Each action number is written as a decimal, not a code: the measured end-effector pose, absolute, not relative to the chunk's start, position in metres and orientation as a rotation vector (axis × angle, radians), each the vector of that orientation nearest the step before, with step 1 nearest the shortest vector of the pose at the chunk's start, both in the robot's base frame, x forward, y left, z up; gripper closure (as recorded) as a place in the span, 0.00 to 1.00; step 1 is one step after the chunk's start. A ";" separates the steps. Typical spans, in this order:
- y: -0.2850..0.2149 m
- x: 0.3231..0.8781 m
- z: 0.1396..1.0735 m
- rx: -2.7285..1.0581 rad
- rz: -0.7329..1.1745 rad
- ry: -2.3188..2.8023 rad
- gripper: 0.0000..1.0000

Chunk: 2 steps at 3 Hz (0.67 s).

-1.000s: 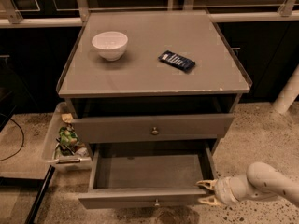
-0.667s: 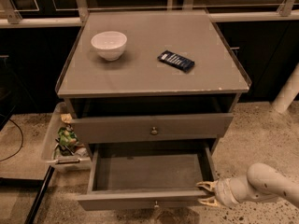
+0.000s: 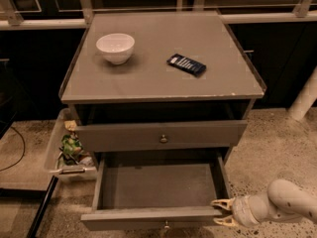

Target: Open middle drawer

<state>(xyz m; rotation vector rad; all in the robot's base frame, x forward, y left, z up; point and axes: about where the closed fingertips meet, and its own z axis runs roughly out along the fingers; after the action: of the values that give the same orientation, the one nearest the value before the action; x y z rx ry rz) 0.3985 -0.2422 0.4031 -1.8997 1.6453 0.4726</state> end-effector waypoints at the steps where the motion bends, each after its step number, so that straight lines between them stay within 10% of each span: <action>1: -0.242 0.398 0.403 -1.900 0.473 1.645 0.59; 2: -0.242 0.398 0.403 -1.900 0.473 1.645 0.36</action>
Offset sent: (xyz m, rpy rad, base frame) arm 0.0000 0.0000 0.0000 0.0000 0.0000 0.0000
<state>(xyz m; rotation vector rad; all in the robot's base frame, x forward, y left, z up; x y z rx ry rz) 0.3985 -0.2422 0.4031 -1.8997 1.6452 0.4727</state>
